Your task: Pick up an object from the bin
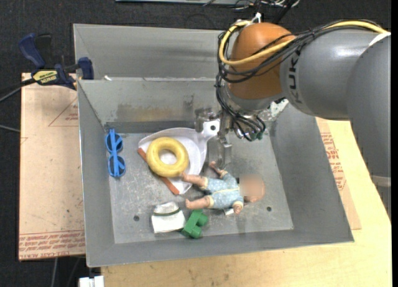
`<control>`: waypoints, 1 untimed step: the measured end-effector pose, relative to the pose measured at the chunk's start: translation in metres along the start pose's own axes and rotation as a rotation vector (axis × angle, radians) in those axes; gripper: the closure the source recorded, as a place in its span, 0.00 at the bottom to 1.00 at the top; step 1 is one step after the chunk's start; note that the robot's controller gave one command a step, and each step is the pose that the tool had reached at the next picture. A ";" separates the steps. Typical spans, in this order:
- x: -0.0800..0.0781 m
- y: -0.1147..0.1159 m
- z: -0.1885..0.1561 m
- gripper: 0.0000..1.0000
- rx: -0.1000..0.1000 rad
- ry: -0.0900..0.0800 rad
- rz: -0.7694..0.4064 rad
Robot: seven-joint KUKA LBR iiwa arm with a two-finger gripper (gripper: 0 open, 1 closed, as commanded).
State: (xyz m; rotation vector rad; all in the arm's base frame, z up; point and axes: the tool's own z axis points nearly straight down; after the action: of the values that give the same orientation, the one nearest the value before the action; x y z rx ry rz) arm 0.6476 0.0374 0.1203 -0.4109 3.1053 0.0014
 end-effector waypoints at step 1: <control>0.003 0.008 0.017 0.00 -0.002 0.005 -0.268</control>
Offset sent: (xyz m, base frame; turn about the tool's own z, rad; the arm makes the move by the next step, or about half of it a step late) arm 0.0009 0.0212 -0.0203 -0.5011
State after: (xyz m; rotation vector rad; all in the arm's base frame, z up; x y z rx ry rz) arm 0.6429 0.0444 0.1036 -0.8233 3.0276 0.0021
